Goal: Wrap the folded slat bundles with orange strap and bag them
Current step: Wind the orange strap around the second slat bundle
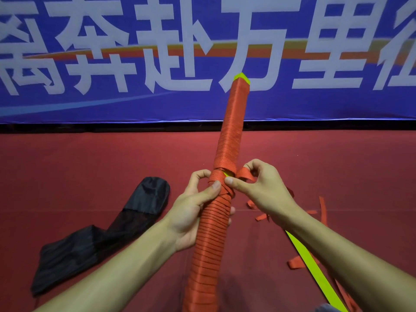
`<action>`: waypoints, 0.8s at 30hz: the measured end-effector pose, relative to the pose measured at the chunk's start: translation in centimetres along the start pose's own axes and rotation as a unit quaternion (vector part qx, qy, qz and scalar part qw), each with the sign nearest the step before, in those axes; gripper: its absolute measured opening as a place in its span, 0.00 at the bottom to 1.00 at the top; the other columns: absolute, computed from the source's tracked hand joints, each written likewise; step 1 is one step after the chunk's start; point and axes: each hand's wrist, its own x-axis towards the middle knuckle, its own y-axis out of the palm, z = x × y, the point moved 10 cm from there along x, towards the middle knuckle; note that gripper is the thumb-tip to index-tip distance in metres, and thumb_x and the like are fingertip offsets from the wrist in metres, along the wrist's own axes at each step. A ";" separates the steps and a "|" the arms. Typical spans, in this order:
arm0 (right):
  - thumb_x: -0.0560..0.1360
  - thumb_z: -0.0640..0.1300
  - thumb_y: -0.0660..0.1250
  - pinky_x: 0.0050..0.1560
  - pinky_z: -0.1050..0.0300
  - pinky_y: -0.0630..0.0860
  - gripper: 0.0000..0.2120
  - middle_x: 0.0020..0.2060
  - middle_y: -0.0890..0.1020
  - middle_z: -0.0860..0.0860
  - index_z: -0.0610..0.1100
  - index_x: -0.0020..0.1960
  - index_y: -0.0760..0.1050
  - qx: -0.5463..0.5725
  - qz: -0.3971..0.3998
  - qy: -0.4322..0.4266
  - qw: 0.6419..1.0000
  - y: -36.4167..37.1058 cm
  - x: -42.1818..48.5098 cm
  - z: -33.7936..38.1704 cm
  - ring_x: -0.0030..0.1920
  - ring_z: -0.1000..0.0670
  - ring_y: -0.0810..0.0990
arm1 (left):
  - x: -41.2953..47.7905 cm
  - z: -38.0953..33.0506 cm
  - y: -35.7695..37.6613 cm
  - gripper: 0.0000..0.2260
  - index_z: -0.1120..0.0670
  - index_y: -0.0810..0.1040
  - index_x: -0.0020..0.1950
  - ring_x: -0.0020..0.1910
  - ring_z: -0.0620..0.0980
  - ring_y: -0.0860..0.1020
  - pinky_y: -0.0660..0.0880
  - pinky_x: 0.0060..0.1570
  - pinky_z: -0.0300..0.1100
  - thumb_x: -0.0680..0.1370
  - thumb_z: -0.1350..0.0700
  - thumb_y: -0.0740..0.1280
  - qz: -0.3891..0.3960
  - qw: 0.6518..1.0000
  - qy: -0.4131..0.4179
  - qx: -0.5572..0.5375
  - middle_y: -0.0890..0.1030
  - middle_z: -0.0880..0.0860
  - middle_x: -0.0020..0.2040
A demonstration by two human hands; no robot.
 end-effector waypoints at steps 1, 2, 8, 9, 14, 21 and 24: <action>0.64 0.55 0.78 0.38 0.37 0.79 0.19 0.31 0.77 0.53 0.46 0.37 0.71 -0.005 0.000 0.009 1.000 -0.2 0.0 -0.1 0.35 0.52 0.75 | 0.0 -0.1 -0.2 0.15 0.47 0.70 0.56 0.36 0.59 0.79 0.79 0.33 0.49 0.73 0.57 0.69 -0.013 1.000 0.009 0.010 0.79 0.65 0.48; 0.63 0.57 0.78 0.38 0.36 0.79 0.20 0.31 0.76 0.53 0.45 0.37 0.72 -0.010 -0.001 0.017 1.000 -0.3 0.0 -0.2 0.34 0.52 0.75 | 0.0 -0.3 -0.4 0.15 0.47 0.71 0.55 0.35 0.59 0.79 0.79 0.33 0.48 0.72 0.57 0.70 -0.025 0.999 0.017 0.019 0.79 0.65 0.48; 0.62 0.66 0.71 0.33 0.40 0.76 0.23 0.25 0.69 0.58 0.47 0.33 0.70 -0.014 -0.032 0.021 0.999 -0.6 0.0 0.4 0.31 0.53 0.68 | 0.2 -1.1 -1.1 0.14 0.47 0.75 0.50 0.35 0.58 0.79 0.75 0.36 0.46 0.69 0.61 0.71 -0.049 0.995 0.061 0.069 0.78 0.62 0.41; 0.64 0.63 0.72 0.33 0.40 0.76 0.21 0.25 0.68 0.58 0.47 0.33 0.70 -0.013 -0.036 0.018 0.999 -0.6 0.0 0.5 0.31 0.53 0.67 | 0.3 -1.1 -1.1 0.15 0.48 0.74 0.51 0.35 0.57 0.78 0.75 0.34 0.45 0.69 0.62 0.70 -0.050 0.993 0.070 0.077 0.77 0.61 0.40; 0.73 0.48 0.72 0.33 0.52 0.69 0.12 0.25 0.70 0.57 0.45 0.36 0.74 0.009 -0.045 0.002 0.999 -0.6 0.0 0.8 0.28 0.55 0.66 | 0.6 -1.6 -2.1 0.15 0.50 0.74 0.53 0.41 0.58 0.73 0.73 0.36 0.44 0.75 0.69 0.68 -0.102 0.978 0.124 0.136 0.77 0.60 0.40; 0.66 0.51 0.78 0.37 0.52 0.71 0.15 0.29 0.76 0.55 0.44 0.35 0.74 -0.006 -0.055 -0.013 0.998 0.1 -0.9 2.0 0.32 0.56 0.71 | 0.5 -2.3 -2.1 0.21 0.43 0.78 0.43 0.38 0.50 0.77 0.76 0.33 0.41 0.72 0.72 0.72 -0.157 0.953 0.176 0.192 0.77 0.63 0.48; 0.65 0.51 0.79 0.34 0.60 0.67 0.17 0.26 0.74 0.56 0.44 0.34 0.72 -0.033 -0.088 -0.015 0.995 -0.3 -1.3 2.6 0.29 0.59 0.69 | 0.2 -2.3 -1.7 0.21 0.48 0.75 0.52 0.38 0.49 0.79 0.77 0.34 0.41 0.71 0.71 0.73 -0.176 0.945 0.183 0.206 0.78 0.61 0.50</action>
